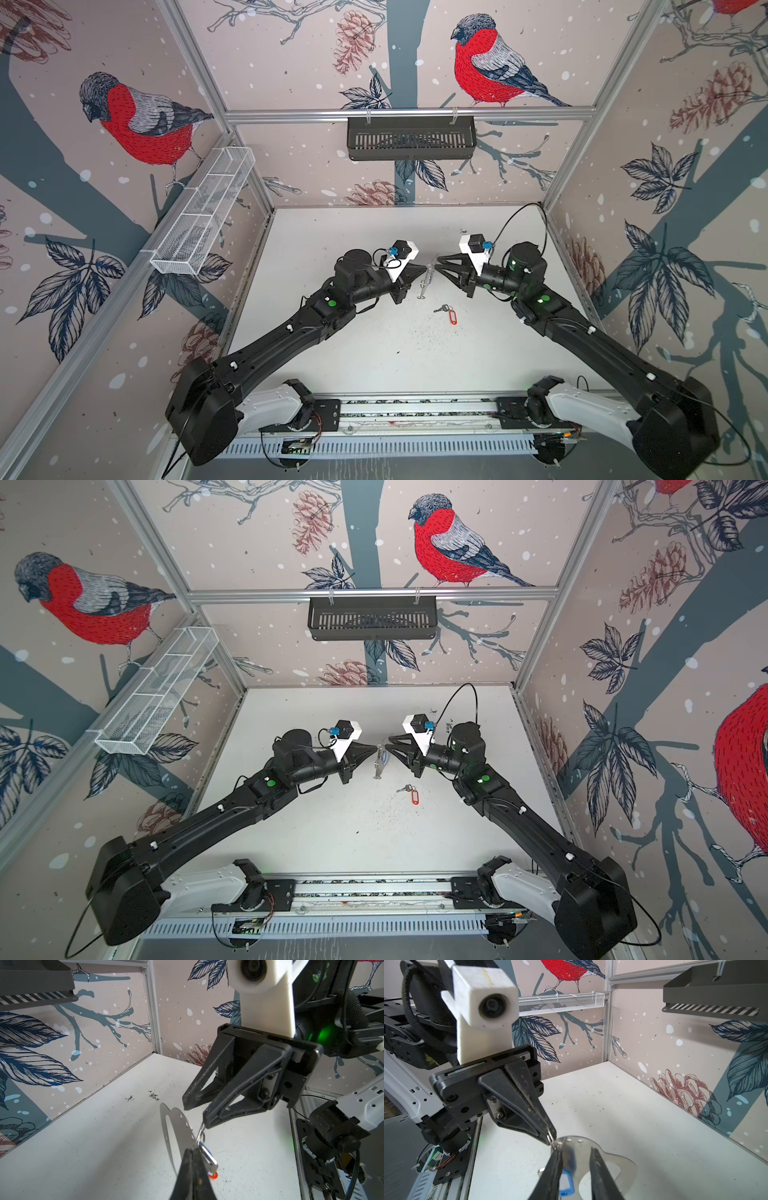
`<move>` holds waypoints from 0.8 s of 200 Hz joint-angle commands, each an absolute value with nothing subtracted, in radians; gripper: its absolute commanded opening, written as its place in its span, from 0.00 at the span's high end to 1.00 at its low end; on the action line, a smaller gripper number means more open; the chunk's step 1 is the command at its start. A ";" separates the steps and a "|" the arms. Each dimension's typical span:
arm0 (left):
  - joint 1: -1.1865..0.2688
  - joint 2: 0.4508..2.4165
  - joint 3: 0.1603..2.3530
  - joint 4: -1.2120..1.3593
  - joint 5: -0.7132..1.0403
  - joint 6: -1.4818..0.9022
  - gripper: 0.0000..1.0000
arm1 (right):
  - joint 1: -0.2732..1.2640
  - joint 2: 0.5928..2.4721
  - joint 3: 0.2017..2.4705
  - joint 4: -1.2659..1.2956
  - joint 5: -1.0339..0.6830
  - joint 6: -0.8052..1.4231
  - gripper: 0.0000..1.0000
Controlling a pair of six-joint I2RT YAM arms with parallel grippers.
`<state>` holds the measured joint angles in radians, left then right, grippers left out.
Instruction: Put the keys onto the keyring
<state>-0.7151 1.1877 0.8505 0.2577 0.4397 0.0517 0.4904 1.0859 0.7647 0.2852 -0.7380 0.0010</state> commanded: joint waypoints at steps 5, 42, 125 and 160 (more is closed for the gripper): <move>-0.713 1.185 0.848 0.329 0.434 0.037 1.00 | 0.492 1.085 0.765 0.294 -0.779 -0.008 0.83; -0.713 1.187 0.845 0.334 0.430 0.038 1.00 | 0.493 1.088 0.759 0.292 -0.798 -0.011 0.91; -0.713 1.188 0.844 0.343 0.438 0.036 1.00 | 0.506 1.121 0.764 0.284 -0.828 -0.021 0.92; -0.713 1.188 0.844 0.341 0.447 0.035 1.00 | 0.508 1.129 0.768 0.287 -0.824 -0.021 0.86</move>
